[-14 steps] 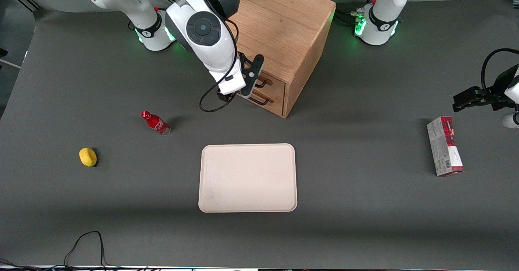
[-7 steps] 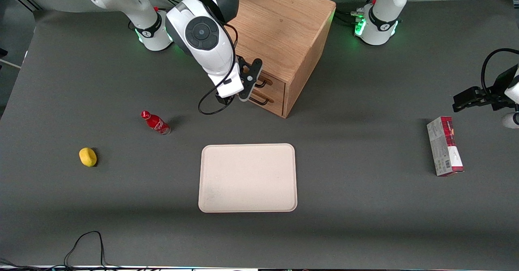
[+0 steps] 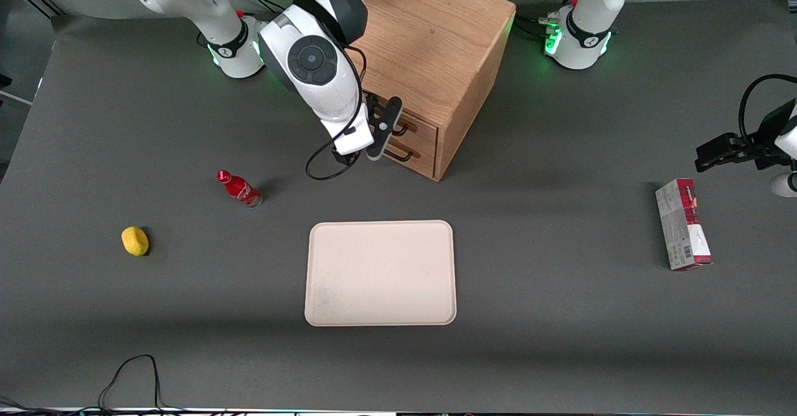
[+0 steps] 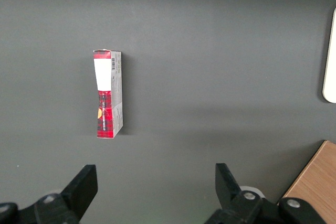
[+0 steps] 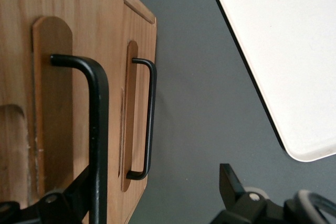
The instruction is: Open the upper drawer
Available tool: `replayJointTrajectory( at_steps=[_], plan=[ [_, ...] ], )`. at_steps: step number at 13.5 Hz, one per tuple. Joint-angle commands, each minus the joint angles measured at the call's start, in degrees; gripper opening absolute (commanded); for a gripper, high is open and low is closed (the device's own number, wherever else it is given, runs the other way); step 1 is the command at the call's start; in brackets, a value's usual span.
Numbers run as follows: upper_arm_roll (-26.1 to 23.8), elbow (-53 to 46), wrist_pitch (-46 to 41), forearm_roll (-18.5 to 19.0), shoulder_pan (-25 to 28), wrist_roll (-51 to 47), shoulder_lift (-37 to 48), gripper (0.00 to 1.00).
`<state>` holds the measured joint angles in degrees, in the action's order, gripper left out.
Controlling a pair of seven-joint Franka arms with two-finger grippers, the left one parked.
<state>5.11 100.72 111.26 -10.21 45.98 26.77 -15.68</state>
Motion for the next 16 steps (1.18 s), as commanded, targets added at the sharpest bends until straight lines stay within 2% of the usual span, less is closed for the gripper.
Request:
replayJointTrajectory(
  at_steps=[1, 6, 16],
  plan=[
    [0.7, 0.4, 1.9, -0.7, 0.1, -0.5, -0.7, 1.00],
    [1.7, -0.1, 2.0, -0.8, -0.3, -0.2, -1.3, 1.00],
    [1.6, -8.0, -0.8, -0.8, -4.8, 1.6, -5.9, 1.00]
  ],
)
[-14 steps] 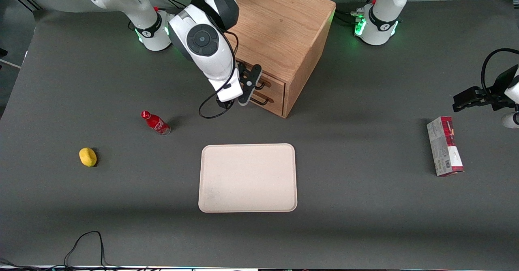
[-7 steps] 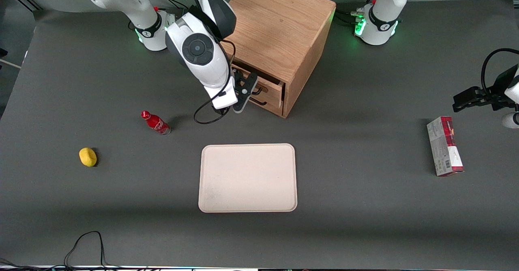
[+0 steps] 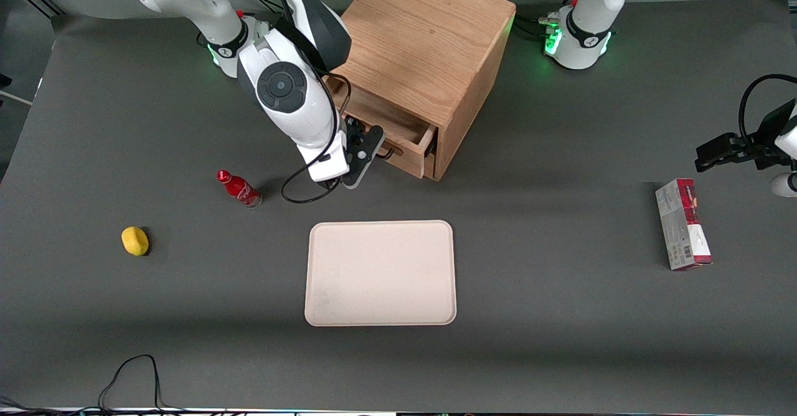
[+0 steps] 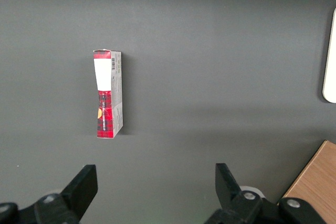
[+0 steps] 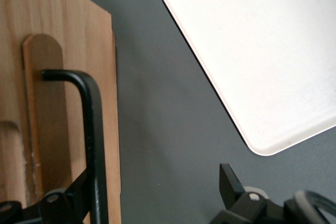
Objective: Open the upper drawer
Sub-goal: 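Pull the upper drawer handle outward from the cabinet with the right gripper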
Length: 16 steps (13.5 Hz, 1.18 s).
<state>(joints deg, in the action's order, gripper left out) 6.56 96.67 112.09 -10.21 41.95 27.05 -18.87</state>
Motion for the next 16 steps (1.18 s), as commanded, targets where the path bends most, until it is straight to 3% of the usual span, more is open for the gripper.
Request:
replayJointTrajectory(
  at_steps=[1, 16],
  plan=[
    [0.1, -4.6, -1.6, -0.8, -1.3, 1.7, -3.4, 1.00],
    [0.1, -15.6, -7.1, -0.8, -9.7, 8.2, -10.8, 1.00]
  ],
)
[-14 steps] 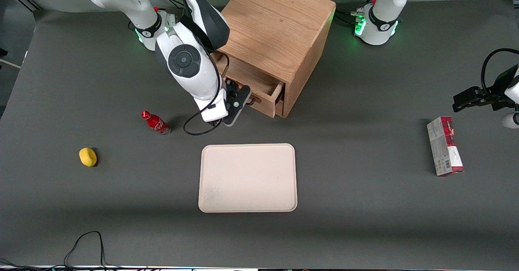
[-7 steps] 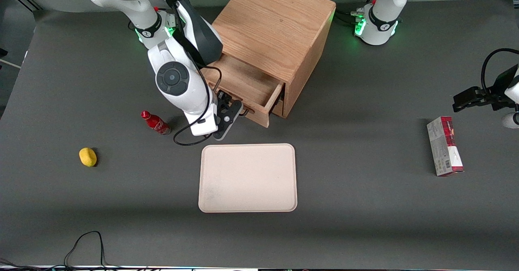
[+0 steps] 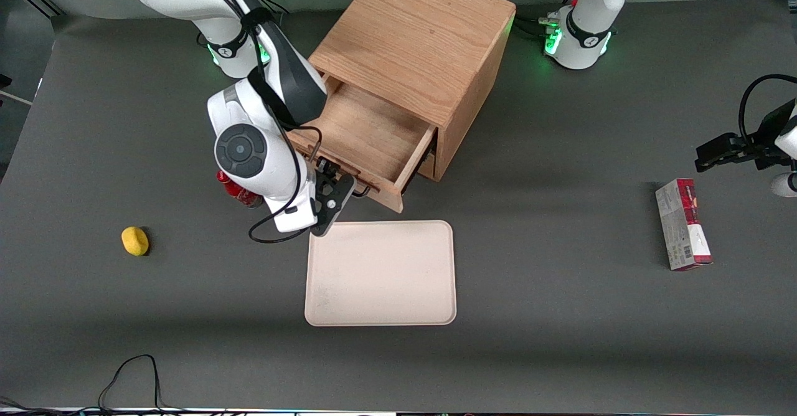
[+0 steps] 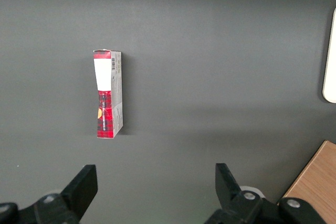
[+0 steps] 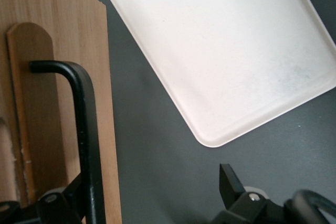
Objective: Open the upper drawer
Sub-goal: 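Pull the upper drawer handle outward from the cabinet with the right gripper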
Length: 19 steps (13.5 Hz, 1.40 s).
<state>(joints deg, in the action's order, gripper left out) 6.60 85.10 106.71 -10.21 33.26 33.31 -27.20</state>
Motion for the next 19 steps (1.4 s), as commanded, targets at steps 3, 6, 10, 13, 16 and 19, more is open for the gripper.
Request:
replayJointTrajectory(
  at_steps=[3, 6, 10, 13, 16, 19],
  plan=[
    [0.1, -4.5, -2.1, -0.9, -2.4, 1.9, -3.6, 1.00],
    [0.1, -6.7, -2.1, -0.8, -2.7, 1.9, -4.8, 1.00],
    [0.1, -8.3, -3.1, -0.9, -5.0, 2.0, -6.0, 1.00],
    [0.1, -10.4, -5.2, -0.9, -5.4, 2.0, -6.9, 1.00],
    [0.1, -11.3, -5.5, -0.9, -5.5, 2.0, -7.3, 1.00],
    [0.1, -13.0, -5.8, -0.9, -6.8, 2.0, -8.1, 1.00]
  ],
)
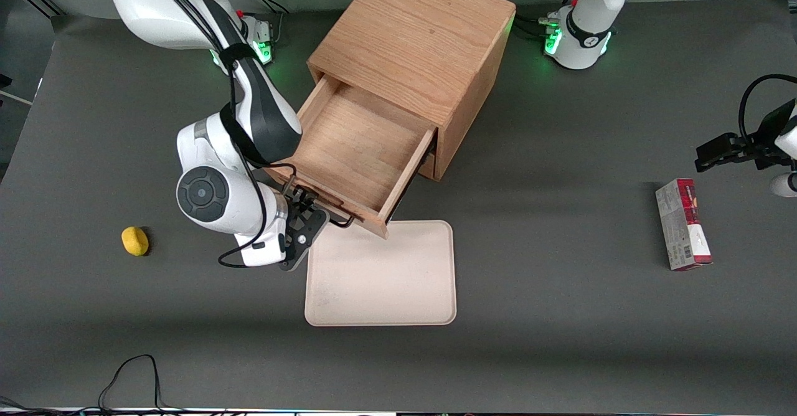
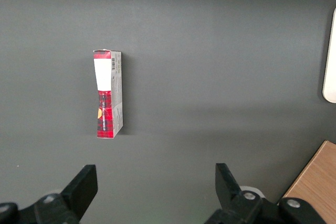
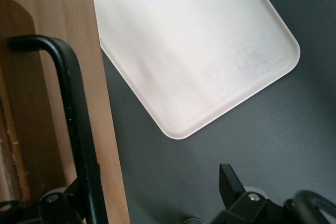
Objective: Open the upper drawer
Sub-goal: 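Pull the upper drawer handle outward from the cabinet with the right gripper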
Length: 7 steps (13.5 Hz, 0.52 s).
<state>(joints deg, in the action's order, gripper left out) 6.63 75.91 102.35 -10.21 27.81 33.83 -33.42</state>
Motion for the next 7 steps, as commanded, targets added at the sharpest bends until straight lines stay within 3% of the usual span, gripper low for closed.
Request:
replayJointTrajectory(
  at_steps=[1, 7],
  plan=[
    [0.0, -4.3, -1.4, -0.9, -1.4, 1.5, -2.2, 1.00],
    [0.0, -6.8, -2.9, -0.7, -1.4, 0.6, -1.6, 1.00]
  ],
)
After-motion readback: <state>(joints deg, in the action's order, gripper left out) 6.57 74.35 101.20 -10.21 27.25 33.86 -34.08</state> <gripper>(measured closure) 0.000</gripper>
